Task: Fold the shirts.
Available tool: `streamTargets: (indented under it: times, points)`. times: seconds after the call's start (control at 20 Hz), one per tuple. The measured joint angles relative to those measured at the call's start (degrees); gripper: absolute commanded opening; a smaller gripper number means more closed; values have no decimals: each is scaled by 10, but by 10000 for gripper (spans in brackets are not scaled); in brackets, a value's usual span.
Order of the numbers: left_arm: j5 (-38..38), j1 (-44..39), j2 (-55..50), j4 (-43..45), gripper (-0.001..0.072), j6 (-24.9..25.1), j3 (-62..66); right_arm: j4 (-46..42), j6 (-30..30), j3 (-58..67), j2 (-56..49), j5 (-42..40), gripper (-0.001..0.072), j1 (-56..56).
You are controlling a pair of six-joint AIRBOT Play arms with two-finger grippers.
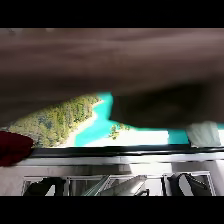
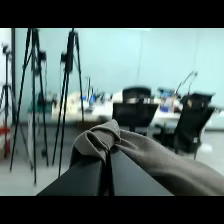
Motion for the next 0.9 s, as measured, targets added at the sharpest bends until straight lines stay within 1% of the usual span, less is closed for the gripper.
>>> streamTargets:
  times: [0.2, 0.3, 0.4, 0.5, 0.65, 0.75, 0.9]
  points:
    - [43, -47, -58, 25, 14, -8, -79, 22, 0, -17, -51, -37, 18, 15]
    - [51, -48, -108, 30, 14, -9, -136, 25, 0, -68, -85, -63, 18, 45]
    - [57, -30, -167, 28, 14, -9, -199, 9, -1, -148, -118, -68, 18, 85]
    - [51, -2, -234, 6, 13, 7, -263, -20, -2, -243, -153, -43, 18, 127]
    - [17, 45, -352, -69, 14, 47, -339, -56, -3, -367, -235, 29, 17, 173]
    - [-5, 73, -441, -132, 14, 74, -355, -49, -5, -410, -310, 78, 17, 189]
    - [-15, 101, -569, -192, 13, 97, -314, -9, -19, -417, -412, 135, 17, 199]
